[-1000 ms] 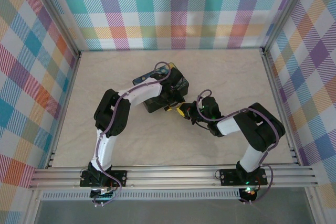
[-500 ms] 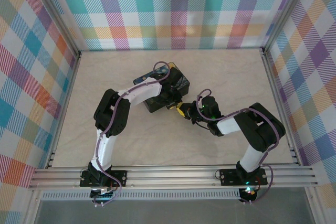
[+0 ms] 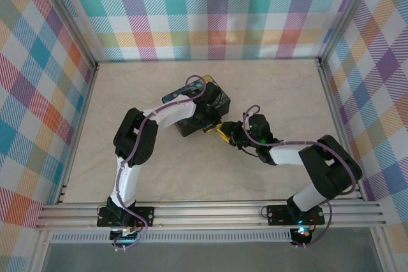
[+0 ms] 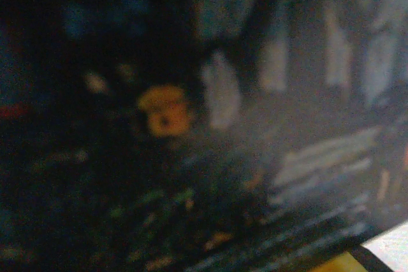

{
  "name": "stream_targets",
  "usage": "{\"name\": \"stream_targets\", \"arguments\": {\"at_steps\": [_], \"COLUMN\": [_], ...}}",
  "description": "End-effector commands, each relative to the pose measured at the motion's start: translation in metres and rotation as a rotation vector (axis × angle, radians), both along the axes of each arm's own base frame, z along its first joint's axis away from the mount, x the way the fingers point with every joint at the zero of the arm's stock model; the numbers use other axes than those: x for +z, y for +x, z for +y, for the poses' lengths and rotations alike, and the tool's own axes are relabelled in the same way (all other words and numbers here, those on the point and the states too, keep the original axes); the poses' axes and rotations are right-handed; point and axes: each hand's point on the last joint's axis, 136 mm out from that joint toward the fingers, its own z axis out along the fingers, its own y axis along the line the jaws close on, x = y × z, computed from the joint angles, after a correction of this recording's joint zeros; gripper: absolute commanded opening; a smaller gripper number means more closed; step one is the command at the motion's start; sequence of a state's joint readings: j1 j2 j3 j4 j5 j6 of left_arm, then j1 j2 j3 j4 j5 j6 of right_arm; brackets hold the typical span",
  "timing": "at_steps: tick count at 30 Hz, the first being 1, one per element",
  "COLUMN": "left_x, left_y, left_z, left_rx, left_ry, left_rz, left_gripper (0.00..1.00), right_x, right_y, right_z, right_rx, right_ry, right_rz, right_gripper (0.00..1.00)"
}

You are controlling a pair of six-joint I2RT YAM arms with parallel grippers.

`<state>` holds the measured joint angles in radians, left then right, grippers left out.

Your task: Unlock the padlock with the key

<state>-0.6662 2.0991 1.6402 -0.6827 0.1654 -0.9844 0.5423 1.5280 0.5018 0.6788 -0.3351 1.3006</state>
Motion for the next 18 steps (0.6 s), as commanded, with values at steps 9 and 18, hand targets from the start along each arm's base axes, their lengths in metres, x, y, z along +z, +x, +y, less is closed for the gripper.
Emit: {"name": "stream_targets", "arguments": {"at_steps": [9,18], "left_x": [-0.001,-0.004], "left_y": [-0.006,-0.014], "left_z": [0.005,-0.002], "left_rx": [0.01,-0.034], "left_ry": [-0.022,-0.052], "left_rz": [0.042,0.089], "left_gripper": [0.13,0.13], "right_x": [0.012,0.028], "right_y": [-0.014,-0.011], "right_z": [-0.029,-0.031], "right_rx": [0.392,0.53], "right_ry": [-0.635,-0.899], "right_rz": [-0.438,-0.981], "right_gripper": [0.25,0.35]}}
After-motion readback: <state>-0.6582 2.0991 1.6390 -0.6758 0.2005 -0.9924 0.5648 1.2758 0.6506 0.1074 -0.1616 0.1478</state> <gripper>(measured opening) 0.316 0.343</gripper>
